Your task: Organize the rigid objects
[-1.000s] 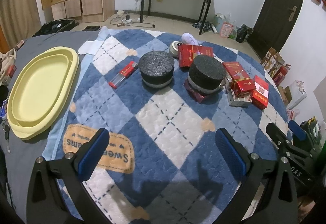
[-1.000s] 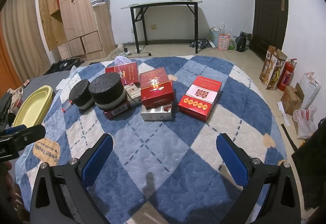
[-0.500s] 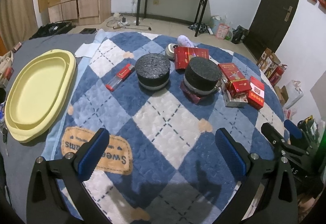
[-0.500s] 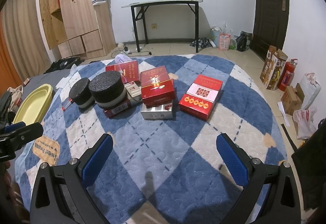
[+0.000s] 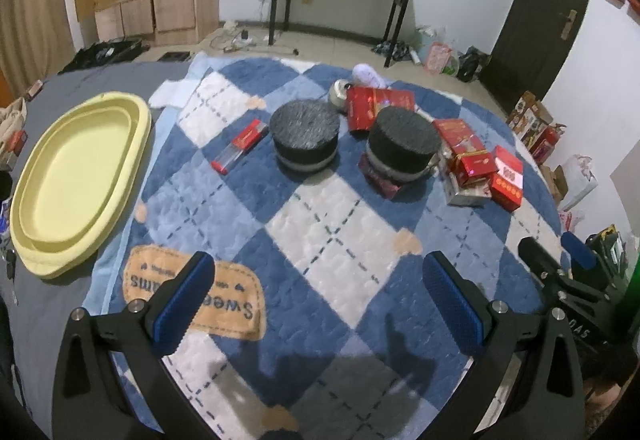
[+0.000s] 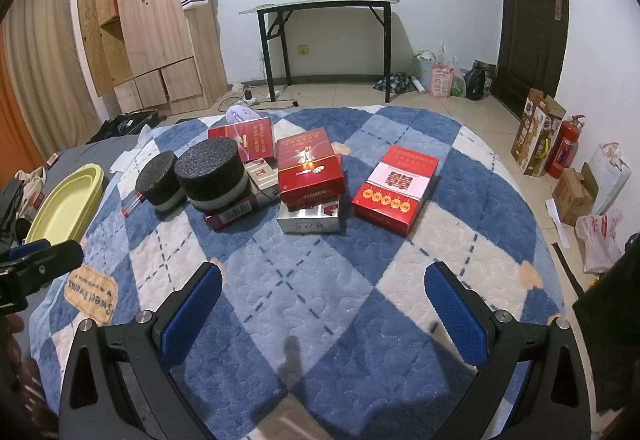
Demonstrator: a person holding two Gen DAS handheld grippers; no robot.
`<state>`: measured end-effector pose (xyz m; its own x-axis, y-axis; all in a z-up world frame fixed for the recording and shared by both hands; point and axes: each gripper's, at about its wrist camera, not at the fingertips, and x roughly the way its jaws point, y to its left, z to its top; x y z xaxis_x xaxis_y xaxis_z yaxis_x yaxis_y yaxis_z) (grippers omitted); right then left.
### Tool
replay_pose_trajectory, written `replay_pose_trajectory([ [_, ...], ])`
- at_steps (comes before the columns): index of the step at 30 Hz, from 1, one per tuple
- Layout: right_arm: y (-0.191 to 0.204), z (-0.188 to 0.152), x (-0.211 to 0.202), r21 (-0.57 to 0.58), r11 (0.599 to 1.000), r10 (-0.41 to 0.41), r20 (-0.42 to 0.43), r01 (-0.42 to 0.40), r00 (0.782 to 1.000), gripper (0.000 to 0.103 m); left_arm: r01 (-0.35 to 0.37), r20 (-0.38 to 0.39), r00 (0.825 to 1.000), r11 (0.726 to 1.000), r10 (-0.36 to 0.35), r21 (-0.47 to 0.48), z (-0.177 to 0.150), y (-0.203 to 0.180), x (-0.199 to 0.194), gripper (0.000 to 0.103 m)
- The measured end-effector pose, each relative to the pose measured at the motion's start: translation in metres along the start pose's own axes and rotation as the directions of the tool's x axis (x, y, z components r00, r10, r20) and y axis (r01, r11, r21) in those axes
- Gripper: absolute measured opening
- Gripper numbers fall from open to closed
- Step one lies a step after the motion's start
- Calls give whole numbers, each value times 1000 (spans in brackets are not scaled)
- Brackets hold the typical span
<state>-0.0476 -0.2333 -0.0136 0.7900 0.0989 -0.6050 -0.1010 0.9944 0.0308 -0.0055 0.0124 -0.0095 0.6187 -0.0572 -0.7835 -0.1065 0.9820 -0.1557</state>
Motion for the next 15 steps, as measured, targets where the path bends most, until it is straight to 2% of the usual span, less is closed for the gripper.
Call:
replay_pose_trajectory([
  [15, 0, 0, 1, 2, 1000, 2, -4, -2, 1000, 103, 4, -9, 1000, 1000, -4, 4, -6, 2, 1, 103],
])
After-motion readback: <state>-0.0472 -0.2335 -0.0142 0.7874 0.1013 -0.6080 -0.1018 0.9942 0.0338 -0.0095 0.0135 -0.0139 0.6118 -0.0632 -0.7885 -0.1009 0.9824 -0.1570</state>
